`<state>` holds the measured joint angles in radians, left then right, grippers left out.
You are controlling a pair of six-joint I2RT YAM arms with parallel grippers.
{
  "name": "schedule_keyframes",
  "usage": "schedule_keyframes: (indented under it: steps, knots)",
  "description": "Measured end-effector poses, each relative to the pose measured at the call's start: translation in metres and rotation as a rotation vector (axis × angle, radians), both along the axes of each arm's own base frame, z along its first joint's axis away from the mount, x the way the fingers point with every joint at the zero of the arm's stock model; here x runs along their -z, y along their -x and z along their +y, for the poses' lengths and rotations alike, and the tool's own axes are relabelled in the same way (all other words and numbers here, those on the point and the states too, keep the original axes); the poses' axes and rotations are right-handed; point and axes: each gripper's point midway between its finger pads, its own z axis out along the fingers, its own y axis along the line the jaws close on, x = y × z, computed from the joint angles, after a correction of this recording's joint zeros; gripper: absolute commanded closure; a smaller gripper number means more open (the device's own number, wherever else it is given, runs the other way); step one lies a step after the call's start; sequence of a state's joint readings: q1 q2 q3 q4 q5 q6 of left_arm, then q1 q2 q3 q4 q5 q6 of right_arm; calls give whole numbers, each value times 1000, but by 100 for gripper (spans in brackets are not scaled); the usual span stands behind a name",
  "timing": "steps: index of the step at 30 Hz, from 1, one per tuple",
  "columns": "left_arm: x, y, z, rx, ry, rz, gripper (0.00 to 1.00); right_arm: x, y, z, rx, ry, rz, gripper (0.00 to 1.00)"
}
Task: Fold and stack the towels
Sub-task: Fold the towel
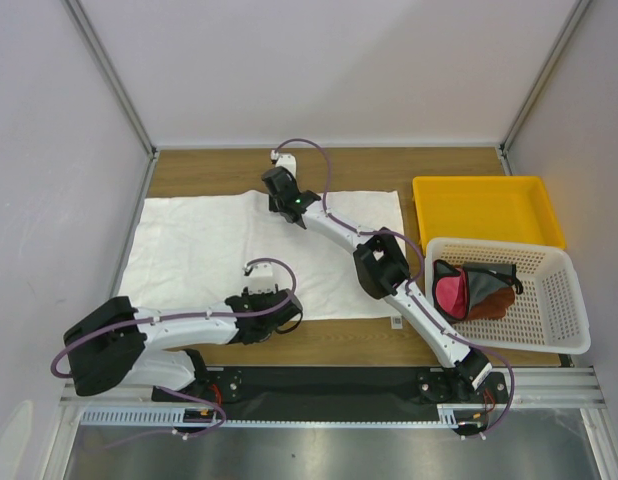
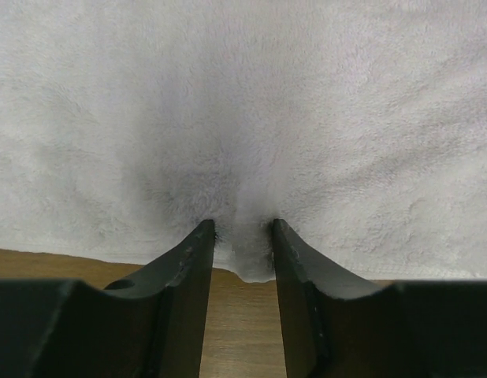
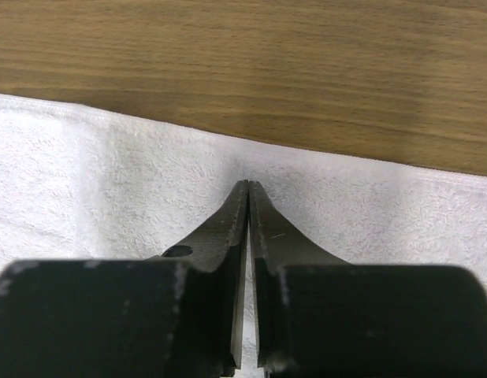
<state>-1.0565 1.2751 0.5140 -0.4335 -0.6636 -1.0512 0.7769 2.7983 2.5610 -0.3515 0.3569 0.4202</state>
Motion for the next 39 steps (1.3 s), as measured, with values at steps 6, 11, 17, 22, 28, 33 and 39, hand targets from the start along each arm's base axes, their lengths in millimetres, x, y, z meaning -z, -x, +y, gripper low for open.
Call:
schedule_keyframes:
  steps: [6, 11, 17, 22, 28, 33, 39]
  knots:
    - [0, -1, 1, -6, 0, -10, 71, 0, 0, 1, -6, 1, 0, 100]
    - [-1, -2, 1, -6, 0, -13, 70, 0, 1, 2, -10, 1, -2, 100]
    - [-7, 1, 6, -6, -1, -15, 26, -1, 1, 3, -15, 5, -7, 100]
    - [-24, 0, 10, -8, 28, -54, 29, -1, 2, 3, -19, 8, -8, 100]
    - [-32, -4, 12, -14, 34, -88, 38, -1, 2, 3, -21, 11, -8, 100]
    - [-19, -2, 17, -15, -26, -58, 44, -1, 2, 3, -21, 11, -8, 100]
    - [-6, 0, 17, -9, -63, -27, 48, -1, 2, 3, -21, 11, -8, 100]
